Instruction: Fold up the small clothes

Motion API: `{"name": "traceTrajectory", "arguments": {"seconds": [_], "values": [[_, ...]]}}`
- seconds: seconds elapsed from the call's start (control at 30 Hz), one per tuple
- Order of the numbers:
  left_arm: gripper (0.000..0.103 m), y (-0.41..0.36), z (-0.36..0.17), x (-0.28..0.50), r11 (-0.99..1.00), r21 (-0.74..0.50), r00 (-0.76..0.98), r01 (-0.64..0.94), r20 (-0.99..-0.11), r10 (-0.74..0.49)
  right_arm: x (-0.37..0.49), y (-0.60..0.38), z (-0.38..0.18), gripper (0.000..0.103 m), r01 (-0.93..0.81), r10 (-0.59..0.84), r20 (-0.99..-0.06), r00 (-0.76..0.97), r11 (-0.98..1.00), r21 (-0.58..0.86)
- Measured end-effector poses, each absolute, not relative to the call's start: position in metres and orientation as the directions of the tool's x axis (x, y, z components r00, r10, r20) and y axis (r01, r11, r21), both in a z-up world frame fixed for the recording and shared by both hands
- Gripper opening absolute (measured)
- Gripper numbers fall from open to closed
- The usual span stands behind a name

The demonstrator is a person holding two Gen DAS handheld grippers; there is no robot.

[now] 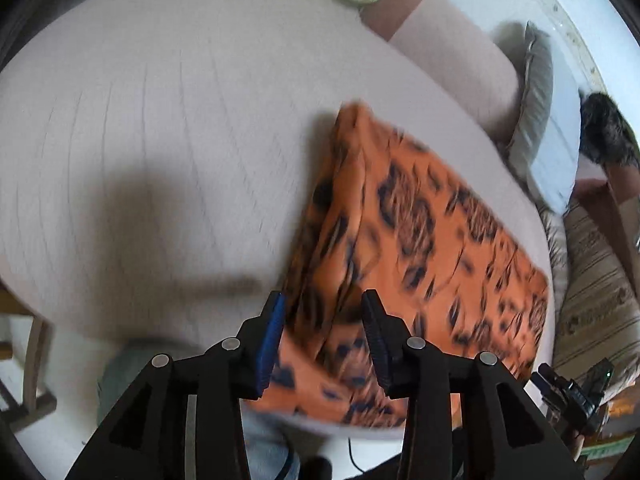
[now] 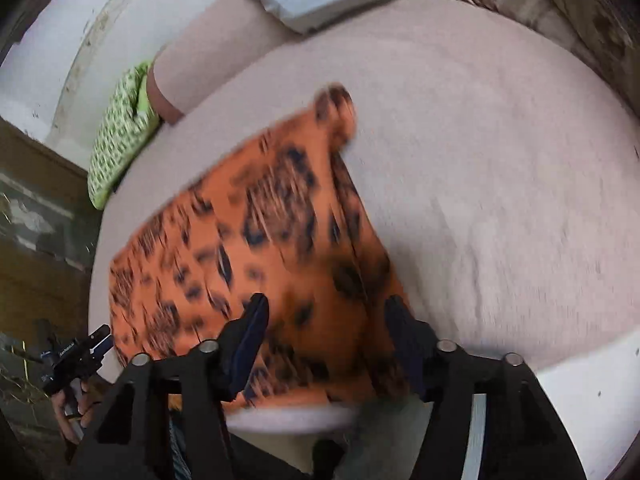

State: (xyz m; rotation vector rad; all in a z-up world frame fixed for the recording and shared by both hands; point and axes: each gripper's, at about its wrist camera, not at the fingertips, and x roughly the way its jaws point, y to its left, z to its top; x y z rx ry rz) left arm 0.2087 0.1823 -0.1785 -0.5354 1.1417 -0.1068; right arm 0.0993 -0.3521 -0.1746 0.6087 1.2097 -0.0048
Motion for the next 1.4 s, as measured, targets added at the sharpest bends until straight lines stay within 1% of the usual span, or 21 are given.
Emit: {"name": "traceTrajectory", "arguments": {"seconds": [0.07, 0.2, 0.23, 0.27, 0.37, 0.5, 0.53, 0.6, 0.63, 0.67, 0.73, 0.83, 0.9, 0.93, 0.97, 1.03, 1.13, 1.2, 1.23, 1.27, 1.4], "values": [[0.036, 0.177, -0.183, 0.202, 0.861, -0.476, 0.411, -0.18, -0.831, -0.374, 0.09, -0.35, -0.181, 0.041, 0.323, 0.333, -0.873, 0.356, 0.833, 0.449], [0.033, 0.165, -0.193, 0.205, 0.872, -0.463, 0.416, -0.16, -0.833, -0.366, 0.09, -0.352, -0.186, 0.035, 0.331, 0.334, -0.874, 0.353, 0.829, 0.451], [0.028, 0.164, -0.197, 0.207, 0.873, -0.46, 0.415, -0.161, -0.834, -0.364, 0.09, -0.352, -0.186, 0.026, 0.333, 0.338, -0.872, 0.353, 0.826, 0.455], [0.017, 0.162, -0.2, 0.208, 0.875, -0.456, 0.41, -0.164, -0.838, -0.36, 0.094, -0.347, -0.187, 0.014, 0.325, 0.345, -0.872, 0.348, 0.828, 0.457], [0.012, 0.163, -0.192, 0.202, 0.862, -0.481, 0.435, -0.161, -0.818, -0.375, 0.09, -0.347, -0.181, 0.01, 0.336, 0.329, -0.878, 0.348, 0.831, 0.444], [0.011, 0.17, -0.184, 0.191, 0.87, -0.474, 0.449, -0.138, -0.813, -0.371, 0.08, -0.345, -0.151, 0.007, 0.327, 0.248, -0.888, 0.387, 0.864, 0.383], [0.011, 0.169, -0.189, 0.192, 0.884, -0.446, 0.44, -0.137, -0.827, -0.349, 0.08, -0.346, -0.153, 0.0, 0.333, 0.232, -0.897, 0.375, 0.87, 0.364], [0.011, 0.164, -0.203, 0.198, 0.912, -0.384, 0.413, -0.141, -0.861, -0.299, 0.085, -0.349, -0.171, 0.0, 0.366, 0.127, -0.942, 0.31, 0.899, 0.242], [0.011, 0.164, -0.21, 0.199, 0.903, -0.4, 0.391, -0.157, -0.865, -0.315, 0.086, -0.353, -0.18, 0.0, 0.39, 0.129, -0.951, 0.281, 0.89, 0.236], [0.012, 0.163, -0.211, 0.199, 0.893, -0.421, 0.386, -0.161, -0.86, -0.335, 0.081, -0.36, -0.184, 0.0, 0.418, 0.204, -0.934, 0.293, 0.851, 0.317], [0.013, 0.16, -0.205, 0.197, 0.895, -0.428, 0.405, -0.127, -0.846, -0.347, 0.076, -0.36, -0.174, 0.0, 0.394, 0.227, -0.916, 0.331, 0.849, 0.353], [0.016, 0.158, -0.205, 0.198, 0.904, -0.411, 0.395, -0.119, -0.855, -0.337, 0.072, -0.351, -0.158, 0.008, 0.312, 0.299, -0.871, 0.39, 0.847, 0.431], [0.02, 0.163, -0.208, 0.2, 0.889, -0.431, 0.383, -0.153, -0.855, -0.349, 0.075, -0.346, -0.154, 0.025, 0.298, 0.304, -0.864, 0.401, 0.849, 0.437], [0.022, 0.165, -0.209, 0.202, 0.88, -0.446, 0.386, -0.164, -0.85, -0.359, 0.078, -0.344, -0.153, 0.045, 0.301, 0.29, -0.868, 0.403, 0.854, 0.425], [0.022, 0.165, -0.208, 0.2, 0.875, -0.454, 0.39, -0.169, -0.846, -0.364, 0.081, -0.343, -0.155, 0.049, 0.309, 0.273, -0.872, 0.407, 0.857, 0.413], [0.023, 0.164, -0.208, 0.2, 0.878, -0.449, 0.389, -0.169, -0.848, -0.359, 0.089, -0.341, -0.165, 0.049, 0.317, 0.291, -0.873, 0.391, 0.848, 0.425], [0.023, 0.163, -0.209, 0.198, 0.884, -0.436, 0.385, -0.172, -0.855, -0.347, 0.1, -0.337, -0.181, 0.042, 0.329, 0.324, -0.872, 0.367, 0.831, 0.448], [0.023, 0.161, -0.213, 0.2, 0.884, -0.433, 0.377, -0.177, -0.859, -0.346, 0.105, -0.335, -0.193, 0.033, 0.339, 0.309, -0.892, 0.331, 0.843, 0.418], [0.021, 0.16, -0.214, 0.2, 0.885, -0.428, 0.374, -0.183, -0.863, -0.34, 0.106, -0.335, -0.197, 0.018, 0.353, 0.283, -0.908, 0.31, 0.852, 0.386], [0.016, 0.159, -0.212, 0.199, 0.885, -0.428, 0.374, -0.183, -0.863, -0.339, 0.106, -0.334, -0.199, 0.015, 0.367, 0.274, -0.914, 0.299, 0.851, 0.375], [0.015, 0.148, -0.196, 0.19, 0.915, -0.391, 0.419, -0.1, -0.851, -0.317, 0.094, -0.329, -0.167, 0.013, 0.341, 0.253, -0.896, 0.365, 0.859, 0.382]]}}
